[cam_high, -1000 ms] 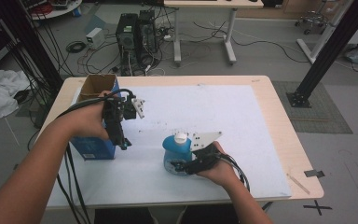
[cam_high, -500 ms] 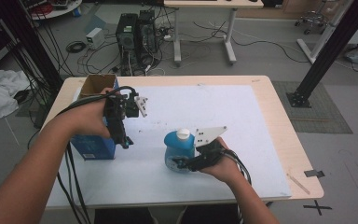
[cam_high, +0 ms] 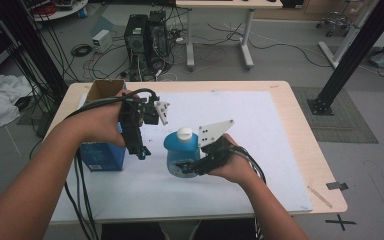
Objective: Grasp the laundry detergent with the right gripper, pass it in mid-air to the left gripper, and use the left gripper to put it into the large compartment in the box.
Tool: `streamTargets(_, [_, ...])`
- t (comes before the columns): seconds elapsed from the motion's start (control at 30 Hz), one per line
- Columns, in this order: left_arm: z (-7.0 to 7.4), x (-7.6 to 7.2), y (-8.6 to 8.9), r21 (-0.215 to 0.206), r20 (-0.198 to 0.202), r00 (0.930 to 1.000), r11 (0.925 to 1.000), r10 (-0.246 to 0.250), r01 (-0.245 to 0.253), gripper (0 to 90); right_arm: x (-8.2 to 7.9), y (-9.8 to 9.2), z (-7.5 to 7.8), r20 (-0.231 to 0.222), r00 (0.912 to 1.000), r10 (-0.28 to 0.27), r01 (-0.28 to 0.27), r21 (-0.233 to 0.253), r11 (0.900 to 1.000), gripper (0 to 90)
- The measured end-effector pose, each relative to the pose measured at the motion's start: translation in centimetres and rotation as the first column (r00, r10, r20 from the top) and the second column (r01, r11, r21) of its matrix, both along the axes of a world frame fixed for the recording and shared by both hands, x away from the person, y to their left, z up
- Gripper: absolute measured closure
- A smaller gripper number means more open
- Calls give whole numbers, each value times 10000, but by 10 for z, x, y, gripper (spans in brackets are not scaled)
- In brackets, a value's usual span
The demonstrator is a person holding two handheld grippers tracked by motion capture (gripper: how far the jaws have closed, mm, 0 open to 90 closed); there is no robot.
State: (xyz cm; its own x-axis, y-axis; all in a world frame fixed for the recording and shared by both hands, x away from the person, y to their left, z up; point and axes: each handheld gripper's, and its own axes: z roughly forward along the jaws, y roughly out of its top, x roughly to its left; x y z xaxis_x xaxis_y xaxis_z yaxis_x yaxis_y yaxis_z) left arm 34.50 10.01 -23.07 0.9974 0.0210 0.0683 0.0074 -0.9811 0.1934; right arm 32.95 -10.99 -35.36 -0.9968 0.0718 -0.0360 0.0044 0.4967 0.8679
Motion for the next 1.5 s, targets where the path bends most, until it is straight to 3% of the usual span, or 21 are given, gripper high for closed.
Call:
streamTargets(0.27, [7,-9,-10,95,5,9996,9995,-288,287,65,8,17,-3,-194,9991,375,-378,-160,9992,467])
streamTargets(0.63, [5,-14,-22,350,-45,9990,9984,-435,436,65,14,33,-7,-517,9959,745,-751,-105,9971,468])
streamTargets(1.5, [-14,-12,-36,1109,-207,9989,9929,-410,430,65,13,59,-10,-636,9911,1174,-1177,-15,9930,468])
